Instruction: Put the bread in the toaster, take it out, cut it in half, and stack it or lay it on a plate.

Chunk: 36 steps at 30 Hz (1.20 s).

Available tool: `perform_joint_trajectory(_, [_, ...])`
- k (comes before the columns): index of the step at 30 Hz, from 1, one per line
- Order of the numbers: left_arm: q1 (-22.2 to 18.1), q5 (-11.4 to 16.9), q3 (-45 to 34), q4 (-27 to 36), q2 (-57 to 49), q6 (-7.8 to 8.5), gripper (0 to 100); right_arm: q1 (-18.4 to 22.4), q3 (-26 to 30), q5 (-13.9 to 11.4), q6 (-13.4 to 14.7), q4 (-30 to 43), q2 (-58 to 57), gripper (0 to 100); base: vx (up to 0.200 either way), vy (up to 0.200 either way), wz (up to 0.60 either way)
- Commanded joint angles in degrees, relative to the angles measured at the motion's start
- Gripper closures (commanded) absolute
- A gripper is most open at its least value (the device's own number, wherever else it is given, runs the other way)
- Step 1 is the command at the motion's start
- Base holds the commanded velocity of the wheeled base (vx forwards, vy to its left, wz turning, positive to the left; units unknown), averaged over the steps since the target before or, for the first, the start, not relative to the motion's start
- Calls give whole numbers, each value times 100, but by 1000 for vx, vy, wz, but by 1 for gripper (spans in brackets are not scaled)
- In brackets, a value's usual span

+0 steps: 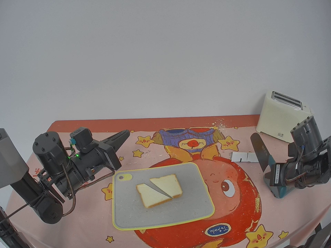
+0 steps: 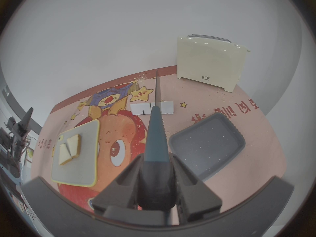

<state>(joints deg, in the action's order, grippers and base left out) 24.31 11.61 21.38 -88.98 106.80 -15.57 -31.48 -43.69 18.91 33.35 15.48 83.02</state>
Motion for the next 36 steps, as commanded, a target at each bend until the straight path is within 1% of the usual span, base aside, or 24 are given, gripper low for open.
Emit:
perform_joint_trajectory(1, [30, -9, -2, -102, 7, 1, 100, -183, 1, 34, 84, 7, 48, 100, 0, 0, 0])
perform_joint_trajectory(7, [109, -18, -73, -102, 7, 1, 100, -368, 27, 78, 110, 16, 83, 100, 0, 0, 0])
perform_joint_trajectory(22, [118, -18, -90, -102, -1, 10, 100, -298, 27, 131, 119, 7, 224, 100, 0, 0, 0])
perform_joint_trajectory(28, [180, -18, -90, -102, -1, 10, 100, -298, 19, 140, 119, 7, 206, 100, 0, 0, 0])
perform_joint_trajectory(31, [180, -97, -82, -102, -1, 1, 100, -298, 19, 183, 119, 7, 188, 100, 0, 0, 0])
perform_joint_trajectory(36, [188, -106, -90, -102, 7, 1, 100, -306, 10, 219, 119, 7, 180, 100, 0, 0, 0])
